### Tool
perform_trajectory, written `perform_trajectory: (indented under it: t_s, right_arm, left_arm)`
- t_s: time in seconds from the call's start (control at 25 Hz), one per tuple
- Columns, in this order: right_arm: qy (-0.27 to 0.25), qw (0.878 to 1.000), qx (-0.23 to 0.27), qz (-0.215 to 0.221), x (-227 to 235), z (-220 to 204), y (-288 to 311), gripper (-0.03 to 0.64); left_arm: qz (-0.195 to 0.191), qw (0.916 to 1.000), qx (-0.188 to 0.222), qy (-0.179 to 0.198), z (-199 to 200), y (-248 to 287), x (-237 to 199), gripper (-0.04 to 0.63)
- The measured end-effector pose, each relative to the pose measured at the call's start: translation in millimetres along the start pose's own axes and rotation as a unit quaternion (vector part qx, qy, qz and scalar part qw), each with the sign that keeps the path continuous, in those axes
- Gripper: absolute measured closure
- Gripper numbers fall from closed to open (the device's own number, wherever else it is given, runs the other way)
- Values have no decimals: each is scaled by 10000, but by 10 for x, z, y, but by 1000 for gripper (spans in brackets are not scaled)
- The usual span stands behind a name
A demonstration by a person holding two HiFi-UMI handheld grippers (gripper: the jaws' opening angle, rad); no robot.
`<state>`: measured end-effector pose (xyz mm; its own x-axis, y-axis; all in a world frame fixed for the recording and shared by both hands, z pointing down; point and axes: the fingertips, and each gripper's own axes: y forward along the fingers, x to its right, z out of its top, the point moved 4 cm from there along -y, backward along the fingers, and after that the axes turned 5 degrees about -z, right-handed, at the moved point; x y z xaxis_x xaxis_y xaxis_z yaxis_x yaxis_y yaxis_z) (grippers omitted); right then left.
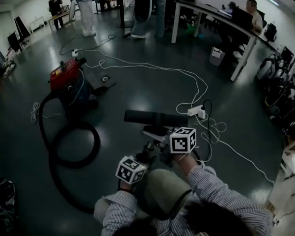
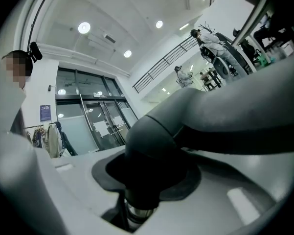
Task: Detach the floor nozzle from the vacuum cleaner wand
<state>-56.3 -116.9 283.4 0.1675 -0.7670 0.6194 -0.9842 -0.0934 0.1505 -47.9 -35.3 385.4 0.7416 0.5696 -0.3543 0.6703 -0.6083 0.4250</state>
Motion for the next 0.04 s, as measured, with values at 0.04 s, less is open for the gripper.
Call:
perform_trajectory:
  t_s: [0.04]
  right_arm:
    - [-38,10000,-51,-6,-98,72,-6,476]
  left_arm:
    - [13,10000,67,-16,85,-58,53,457]
